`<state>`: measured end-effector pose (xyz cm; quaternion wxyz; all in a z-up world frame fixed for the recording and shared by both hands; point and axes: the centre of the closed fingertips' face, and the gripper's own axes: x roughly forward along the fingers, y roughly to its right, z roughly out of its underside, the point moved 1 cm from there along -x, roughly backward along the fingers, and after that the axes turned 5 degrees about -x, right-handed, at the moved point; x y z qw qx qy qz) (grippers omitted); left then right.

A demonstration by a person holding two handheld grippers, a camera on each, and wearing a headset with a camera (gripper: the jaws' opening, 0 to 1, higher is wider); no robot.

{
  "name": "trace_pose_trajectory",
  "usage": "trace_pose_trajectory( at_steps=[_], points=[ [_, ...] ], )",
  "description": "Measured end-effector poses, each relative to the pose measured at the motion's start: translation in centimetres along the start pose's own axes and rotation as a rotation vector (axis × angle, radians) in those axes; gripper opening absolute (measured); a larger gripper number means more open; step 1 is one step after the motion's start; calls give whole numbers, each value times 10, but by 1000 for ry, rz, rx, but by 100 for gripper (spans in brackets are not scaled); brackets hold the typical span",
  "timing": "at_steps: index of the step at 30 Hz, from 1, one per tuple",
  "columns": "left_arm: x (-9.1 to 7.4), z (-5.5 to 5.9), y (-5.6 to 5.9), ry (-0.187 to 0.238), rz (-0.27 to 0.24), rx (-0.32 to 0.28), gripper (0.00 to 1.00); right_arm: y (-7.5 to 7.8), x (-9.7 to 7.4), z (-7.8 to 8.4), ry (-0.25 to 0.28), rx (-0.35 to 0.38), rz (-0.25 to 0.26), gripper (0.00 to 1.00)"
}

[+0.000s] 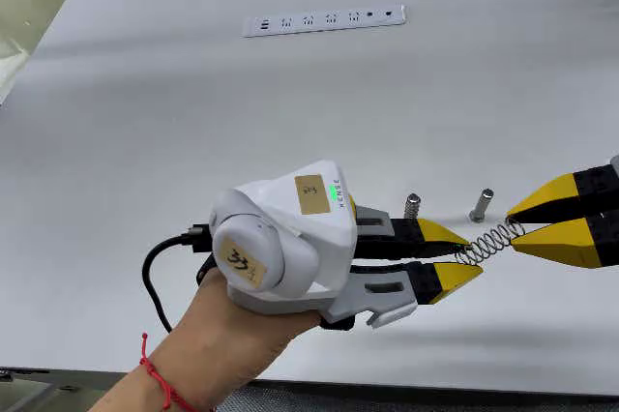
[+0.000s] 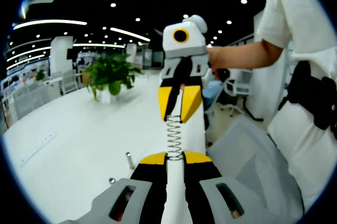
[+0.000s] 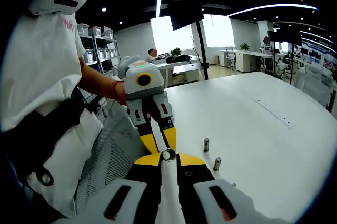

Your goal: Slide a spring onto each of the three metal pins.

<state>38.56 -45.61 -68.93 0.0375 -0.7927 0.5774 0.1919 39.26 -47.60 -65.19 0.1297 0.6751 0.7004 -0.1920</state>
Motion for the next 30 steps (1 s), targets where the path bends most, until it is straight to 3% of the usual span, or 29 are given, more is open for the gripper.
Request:
trace_pose_trajectory(
  at_steps=[30],
  points=[
    [3,-1,3,25,6,-12,10,-6,6,-11,-91,-125,-48,12]
  ],
)
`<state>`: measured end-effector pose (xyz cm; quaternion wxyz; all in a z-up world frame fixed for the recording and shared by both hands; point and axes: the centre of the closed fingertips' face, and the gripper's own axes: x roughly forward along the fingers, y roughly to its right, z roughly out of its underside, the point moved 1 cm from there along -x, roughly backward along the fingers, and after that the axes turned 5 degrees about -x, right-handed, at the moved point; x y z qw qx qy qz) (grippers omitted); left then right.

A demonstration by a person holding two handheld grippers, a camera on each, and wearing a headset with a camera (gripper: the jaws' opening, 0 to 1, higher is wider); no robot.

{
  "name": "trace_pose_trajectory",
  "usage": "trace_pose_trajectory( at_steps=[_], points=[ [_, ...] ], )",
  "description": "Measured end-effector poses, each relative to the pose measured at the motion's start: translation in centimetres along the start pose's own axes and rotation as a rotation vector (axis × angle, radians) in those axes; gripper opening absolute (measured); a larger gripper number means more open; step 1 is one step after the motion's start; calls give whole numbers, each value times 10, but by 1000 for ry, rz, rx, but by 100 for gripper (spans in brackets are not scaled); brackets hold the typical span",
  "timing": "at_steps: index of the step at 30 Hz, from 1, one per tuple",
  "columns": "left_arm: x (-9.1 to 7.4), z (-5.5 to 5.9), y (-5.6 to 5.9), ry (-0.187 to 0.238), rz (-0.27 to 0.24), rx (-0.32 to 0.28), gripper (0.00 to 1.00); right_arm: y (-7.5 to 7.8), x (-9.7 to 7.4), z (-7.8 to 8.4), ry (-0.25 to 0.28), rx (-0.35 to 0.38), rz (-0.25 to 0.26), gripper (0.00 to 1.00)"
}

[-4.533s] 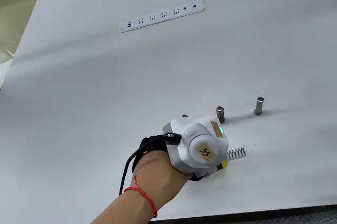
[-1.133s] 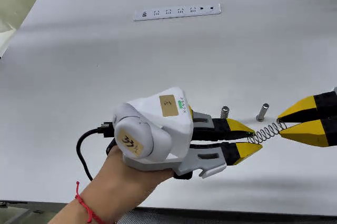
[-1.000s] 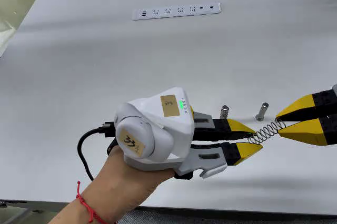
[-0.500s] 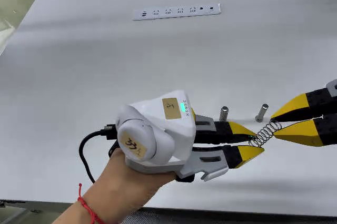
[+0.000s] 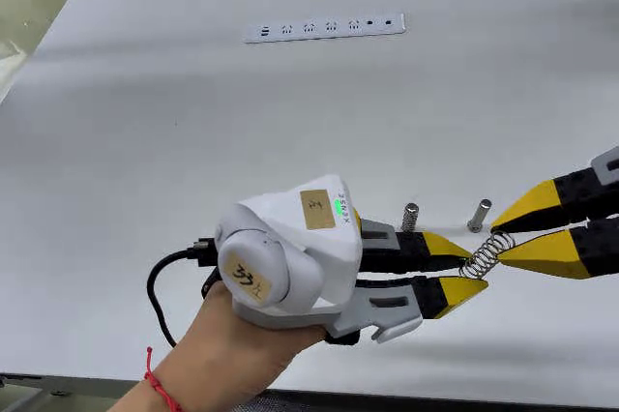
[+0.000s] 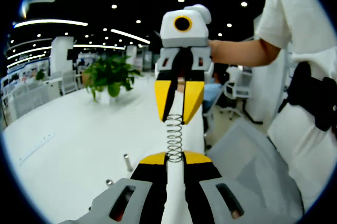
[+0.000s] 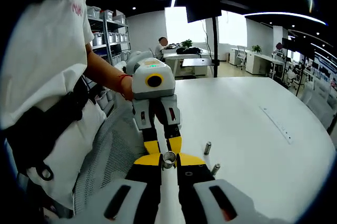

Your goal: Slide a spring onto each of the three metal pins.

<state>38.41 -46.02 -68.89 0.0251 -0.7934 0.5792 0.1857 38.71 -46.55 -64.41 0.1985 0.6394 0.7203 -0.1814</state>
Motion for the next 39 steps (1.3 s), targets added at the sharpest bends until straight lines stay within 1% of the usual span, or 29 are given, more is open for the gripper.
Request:
trace_pose_trajectory(
  at_steps=[3,15,18,20,23,25,26,28,30,31,32,33,39],
  points=[
    [0,0,1,3,2,-1,10,-1,1,-3,-2,-15,-3,12],
    [-2,-1,-1,29,-5,-9,10,0,3,-6,-13,-18,-14,12],
    [-2,-2,-2,39,-7,-14,10,1,3,-8,-18,-18,-20,13],
    [-2,-2,-2,41,-9,-16,10,1,3,-8,-27,-23,-26,16],
    [-2,-2,-2,45,-8,-15,10,2,1,-8,-66,-55,-46,17],
    [-2,-3,-2,49,-7,-15,10,4,-1,-6,-108,-82,-64,19],
    [-2,-3,-3,50,-6,-12,10,4,-1,-5,-144,-106,-82,20],
    [-1,-4,-3,51,-5,-10,10,4,-1,-4,-189,-134,-110,21],
    [0,-5,-3,55,-6,-9,10,1,1,-4,-248,-181,-144,22],
    [0,-5,-4,57,-6,-8,10,-1,2,-4,-279,-208,-170,22],
    [1,-6,-4,58,-6,-8,10,-2,3,-4,-295,-220,-184,22],
    [1,-6,-4,60,-8,-8,10,-3,4,-4,-322,-248,-203,22],
    [2,-7,-4,70,-12,-8,10,-3,12,-2,-399,-337,-267,22]
  ],
)
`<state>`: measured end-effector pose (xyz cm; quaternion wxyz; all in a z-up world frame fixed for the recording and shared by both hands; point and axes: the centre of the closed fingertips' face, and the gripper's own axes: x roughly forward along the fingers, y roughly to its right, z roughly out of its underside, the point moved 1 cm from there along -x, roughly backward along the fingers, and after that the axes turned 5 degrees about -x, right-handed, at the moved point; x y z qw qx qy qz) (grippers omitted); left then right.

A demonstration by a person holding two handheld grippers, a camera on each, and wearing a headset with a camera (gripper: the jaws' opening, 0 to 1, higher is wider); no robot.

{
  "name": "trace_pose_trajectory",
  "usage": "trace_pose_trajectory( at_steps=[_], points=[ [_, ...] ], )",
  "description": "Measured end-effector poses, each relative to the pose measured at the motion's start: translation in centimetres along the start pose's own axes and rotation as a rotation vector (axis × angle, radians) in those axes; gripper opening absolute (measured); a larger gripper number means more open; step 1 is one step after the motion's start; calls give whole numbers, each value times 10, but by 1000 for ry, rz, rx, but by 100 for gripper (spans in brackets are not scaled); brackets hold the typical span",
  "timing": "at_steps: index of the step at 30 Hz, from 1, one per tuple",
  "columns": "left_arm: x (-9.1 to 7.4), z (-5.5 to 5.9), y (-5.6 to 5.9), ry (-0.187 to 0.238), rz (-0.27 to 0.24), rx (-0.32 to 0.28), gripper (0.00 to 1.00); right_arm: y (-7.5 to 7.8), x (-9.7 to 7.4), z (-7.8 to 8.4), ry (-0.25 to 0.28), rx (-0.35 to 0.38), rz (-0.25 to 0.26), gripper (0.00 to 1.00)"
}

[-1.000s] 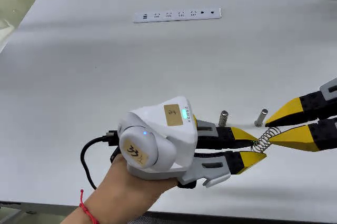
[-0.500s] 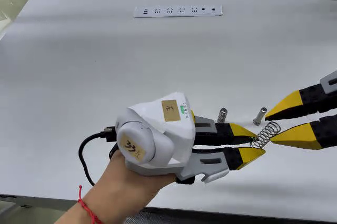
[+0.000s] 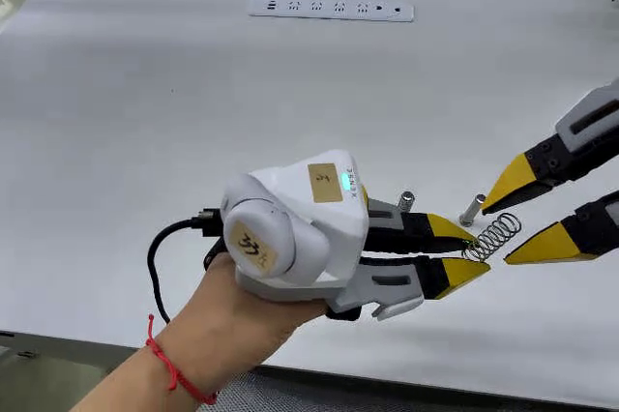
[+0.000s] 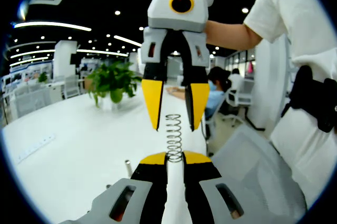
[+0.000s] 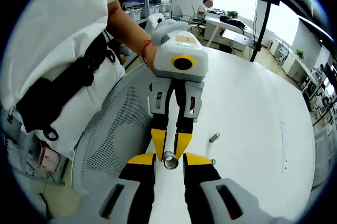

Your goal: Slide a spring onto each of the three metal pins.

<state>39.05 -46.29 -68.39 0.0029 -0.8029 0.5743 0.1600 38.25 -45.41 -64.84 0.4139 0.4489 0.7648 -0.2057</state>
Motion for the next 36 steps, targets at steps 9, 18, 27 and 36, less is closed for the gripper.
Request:
trace_pose_trajectory(
  at_steps=[9,18,27,36],
  points=[
    [3,1,0,1,-2,-3,10,-2,5,12,-115,-105,-90,18],
    [3,1,0,12,-3,-10,10,-3,9,14,-162,-158,-132,15],
    [3,1,-1,21,-5,-18,10,0,10,16,-171,-172,-139,13],
    [2,0,0,22,-2,-23,10,0,10,17,-184,-165,-144,13]
  ],
)
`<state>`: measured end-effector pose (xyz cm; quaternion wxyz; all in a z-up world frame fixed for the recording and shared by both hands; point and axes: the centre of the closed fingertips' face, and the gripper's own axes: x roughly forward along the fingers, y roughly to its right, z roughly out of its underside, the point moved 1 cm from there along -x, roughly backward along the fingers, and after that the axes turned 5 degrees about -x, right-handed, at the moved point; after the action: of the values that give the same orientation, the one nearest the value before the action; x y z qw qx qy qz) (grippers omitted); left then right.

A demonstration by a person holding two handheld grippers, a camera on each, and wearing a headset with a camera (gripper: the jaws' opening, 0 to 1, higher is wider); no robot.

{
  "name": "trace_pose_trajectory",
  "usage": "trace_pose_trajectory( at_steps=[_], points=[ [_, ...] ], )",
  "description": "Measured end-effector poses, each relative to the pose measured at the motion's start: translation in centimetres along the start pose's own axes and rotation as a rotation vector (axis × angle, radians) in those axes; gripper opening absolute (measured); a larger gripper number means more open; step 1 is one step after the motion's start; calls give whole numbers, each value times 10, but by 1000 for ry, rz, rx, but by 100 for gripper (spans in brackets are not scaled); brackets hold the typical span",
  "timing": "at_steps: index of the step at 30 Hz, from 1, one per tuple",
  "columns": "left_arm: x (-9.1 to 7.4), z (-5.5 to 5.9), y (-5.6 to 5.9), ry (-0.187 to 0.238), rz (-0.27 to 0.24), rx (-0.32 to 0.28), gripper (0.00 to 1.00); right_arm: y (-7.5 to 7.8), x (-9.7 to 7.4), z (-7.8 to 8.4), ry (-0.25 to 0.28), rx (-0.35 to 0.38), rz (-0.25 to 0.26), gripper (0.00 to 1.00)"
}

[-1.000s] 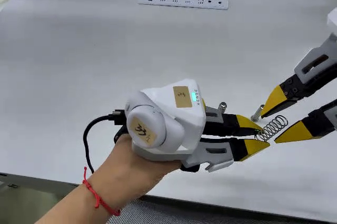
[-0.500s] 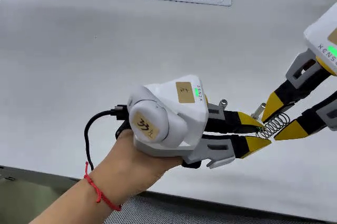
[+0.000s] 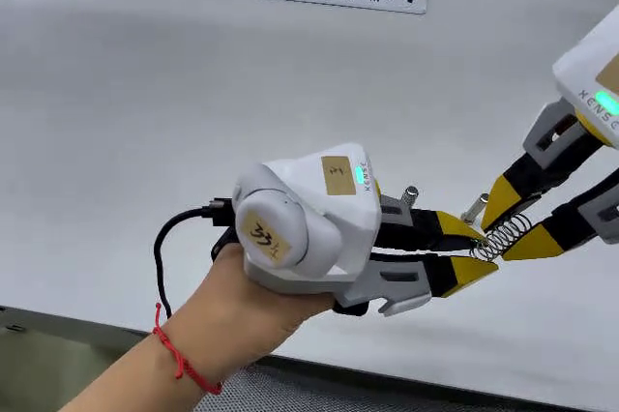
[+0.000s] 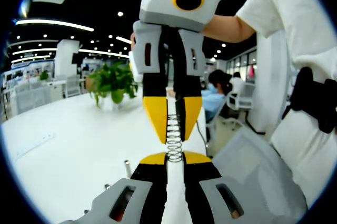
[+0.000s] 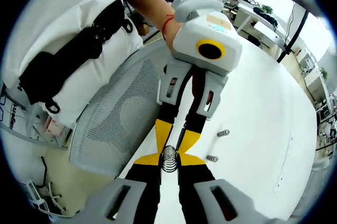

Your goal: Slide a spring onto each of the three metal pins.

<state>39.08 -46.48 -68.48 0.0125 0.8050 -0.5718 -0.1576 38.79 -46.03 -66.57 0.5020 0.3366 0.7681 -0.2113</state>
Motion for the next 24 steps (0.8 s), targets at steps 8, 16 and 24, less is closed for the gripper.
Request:
trace_pose_trajectory(
  at_steps=[8,16,24],
  points=[
    [0,-1,0,-2,1,3,11,0,-1,-1,-4,14,2,12],
    [1,-1,0,-6,3,5,11,1,0,-2,-2,27,3,12],
    [-1,-1,-1,-2,-1,0,11,1,-1,-1,1,41,12,12]
  ],
)
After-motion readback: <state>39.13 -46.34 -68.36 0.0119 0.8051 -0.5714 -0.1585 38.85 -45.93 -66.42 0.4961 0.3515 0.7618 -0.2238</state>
